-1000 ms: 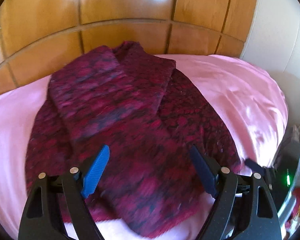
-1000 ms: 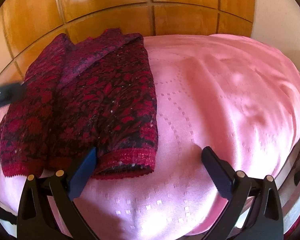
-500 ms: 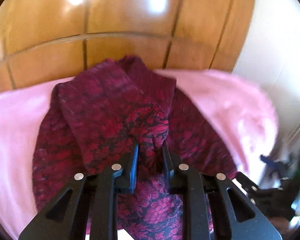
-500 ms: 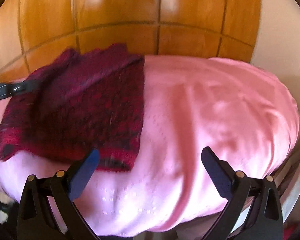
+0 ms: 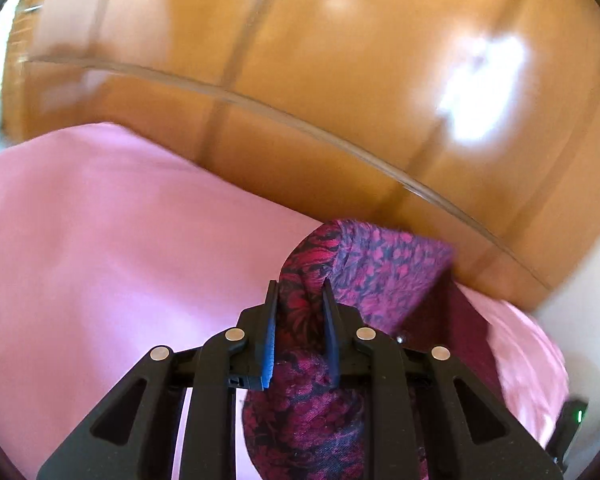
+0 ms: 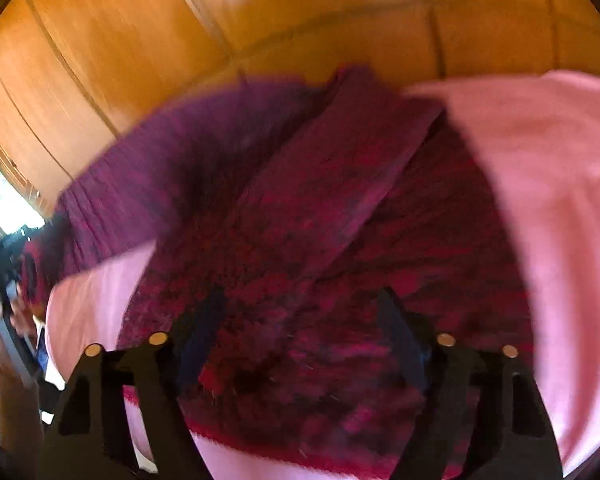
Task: Fold small clothes
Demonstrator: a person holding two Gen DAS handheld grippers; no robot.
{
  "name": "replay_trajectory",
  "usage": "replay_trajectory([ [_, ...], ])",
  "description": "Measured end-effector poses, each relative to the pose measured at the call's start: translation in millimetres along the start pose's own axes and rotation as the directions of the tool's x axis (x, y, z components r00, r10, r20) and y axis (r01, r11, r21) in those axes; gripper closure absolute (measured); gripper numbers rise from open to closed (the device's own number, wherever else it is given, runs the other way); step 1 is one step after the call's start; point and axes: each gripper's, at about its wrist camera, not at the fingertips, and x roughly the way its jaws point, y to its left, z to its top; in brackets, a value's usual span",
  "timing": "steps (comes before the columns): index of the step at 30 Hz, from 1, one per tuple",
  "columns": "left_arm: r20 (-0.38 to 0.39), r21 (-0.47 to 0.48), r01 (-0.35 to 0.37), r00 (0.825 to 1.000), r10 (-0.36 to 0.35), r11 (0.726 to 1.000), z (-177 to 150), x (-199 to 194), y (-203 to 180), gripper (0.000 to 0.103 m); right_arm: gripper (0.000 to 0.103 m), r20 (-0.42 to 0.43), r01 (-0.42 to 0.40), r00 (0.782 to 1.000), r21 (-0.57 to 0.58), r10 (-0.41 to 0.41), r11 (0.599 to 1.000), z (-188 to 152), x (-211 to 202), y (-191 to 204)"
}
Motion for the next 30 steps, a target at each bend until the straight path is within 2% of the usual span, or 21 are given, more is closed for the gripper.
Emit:
replay_trajectory([
  [1, 0.002, -0.017, -0.043, 0.999, 0.043, 0.999, 7.0, 5.2, 11.2, 0.084, 0.039, -0.033, -0.018, 0.999, 0.011, 0.019, 1.000, 1.2, 14.2, 2.9],
  [3, -0.013, -0.040, -0.119, 0.993, 0.119, 0.992, 17.6, 20.2, 33.3, 0.084, 0.041, -0.073, -0.024, 0.997, 0.007, 0.024, 1.000, 1.9, 37.8, 11.0],
  [4, -0.027, -0.052, -0.175, 0.984, 0.173, 0.983, 22.0, 29.3, 44.9, 0.080, 0.046, -0.076, -0.018, 0.997, -0.001, 0.017, 1.000, 2.0, 43.5, 15.1],
  [5, -0.031, -0.064, -0.211, 0.977, 0.209, 0.976, 23.7, 29.9, 55.0, 0.080, 0.056, -0.072, -0.011, 0.997, -0.019, 0.010, 1.000, 6.1, 49.0, 18.7],
  [7, -0.025, -0.060, -0.287, 0.958, 0.286, 0.956, 22.8, 30.6, 65.7, 0.078, 0.086, -0.064, -0.013, 0.998, -0.056, 0.009, 0.998, 12.8, 48.4, 25.7],
  [8, -0.028, -0.056, -0.307, 0.952, 0.306, 0.950, 19.4, 29.9, 68.1, 0.072, 0.088, -0.037, 0.007, 0.999, -0.088, -0.010, 0.996, 17.4, 42.1, 30.0],
  [9, -0.037, -0.063, -0.307, 0.952, 0.305, 0.950, 17.4, 26.3, 71.5, 0.052, 0.091, -0.020, 0.005, 1.000, -0.100, -0.007, 0.995, 23.2, 39.1, 28.5],
  [10, -0.038, -0.080, -0.298, 0.954, 0.296, 0.951, 12.3, 21.3, 72.7, 0.042, 0.092, 0.003, -0.004, 1.000, -0.105, 0.004, 0.994, 29.9, 30.1, 28.3],
  [12, -0.019, -0.097, -0.251, 0.968, 0.250, 0.963, 1.4, 15.2, 68.4, 0.042, 0.093, 0.053, -0.003, 0.999, -0.102, 0.008, 0.995, 41.6, 11.7, 23.1],
  [14, -0.034, -0.049, -0.199, 0.980, 0.198, 0.979, -15.9, 7.9, 56.7, 0.042, 0.093, 0.118, -0.019, 0.993, -0.061, 0.027, 0.998, 59.3, -12.1, 10.6],
  [17, -0.086, 0.003, -0.056, 0.995, 0.056, 0.998, -43.8, 0.7, 41.0, 0.042, 0.093, 0.241, -0.045, 0.970, 0.048, 0.032, 0.998, 92.5, -48.2, -27.4],
  [19, -0.133, 0.011, 0.015, 0.991, -0.013, 1.000, -63.4, -1.9, 31.4, 0.042, 0.093, 0.311, -0.022, 0.950, 0.116, -0.016, 0.993, 116.9, -62.0, -55.4],
  [22, -0.200, 0.016, 0.134, 0.971, -0.129, 0.991, -90.8, -6.4, 17.8, 0.042, 0.092, 0.365, 0.018, 0.923, 0.282, -0.125, 0.959, 156.6, -69.7, -120.7],
  [23, -0.220, 0.004, 0.173, 0.961, -0.168, 0.985, -100.2, -10.4, 13.1, 0.042, 0.091, 0.364, 0.017, 0.918, 0.361, -0.157, 0.932, 168.9, -68.1, -149.9],
  [24, -0.236, -0.007, 0.197, 0.952, -0.194, 0.980, -108.0, -11.9, 11.8, 0.042, 0.086, 0.360, -0.002, 0.919, 0.410, -0.160, 0.912, 175.6, -67.5, -170.1],
  [25, -0.253, -0.018, 0.225, 0.942, -0.223, 0.974, -114.1, -14.0, 8.5, 0.042, 0.076, 0.349, -0.026, 0.922, 0.491, -0.169, 0.871, 184.6, -61.9, -201.8],
  [26, -0.267, -0.028, 0.254, 0.930, -0.252, 0.967, -119.4, -16.5, 5.7, 0.042, 0.046, 0.339, -0.041, 0.925, 0.537, -0.171, 0.842, 188.1, -61.0, -222.1],
  [27, -0.276, -0.037, 0.268, 0.923, -0.268, 0.963, -124.1, -18.0, 3.9, 0.042, 0.040, 0.327, -0.044, 0.927, 0.585, -0.186, 0.810, 190.3, -59.0, -241.6],
  [28, -0.282, -0.041, 0.274, 0.919, -0.275, 0.961, -128.5, -19.4, 3.6, 0.042, 0.030, 0.310, -0.002, 0.916, 0.635, -0.253, 0.772, 187.7, -60.6, -259.3],
  [30, -0.300, -0.068, 0.300, 0.903, -0.306, 0.951, -136.3, -22.7, 3.3, 0.042, 0.012, 0.299, 0.034, 0.899, 0.679, -0.319, 0.733, 176.2, -66.6, -273.0],
])
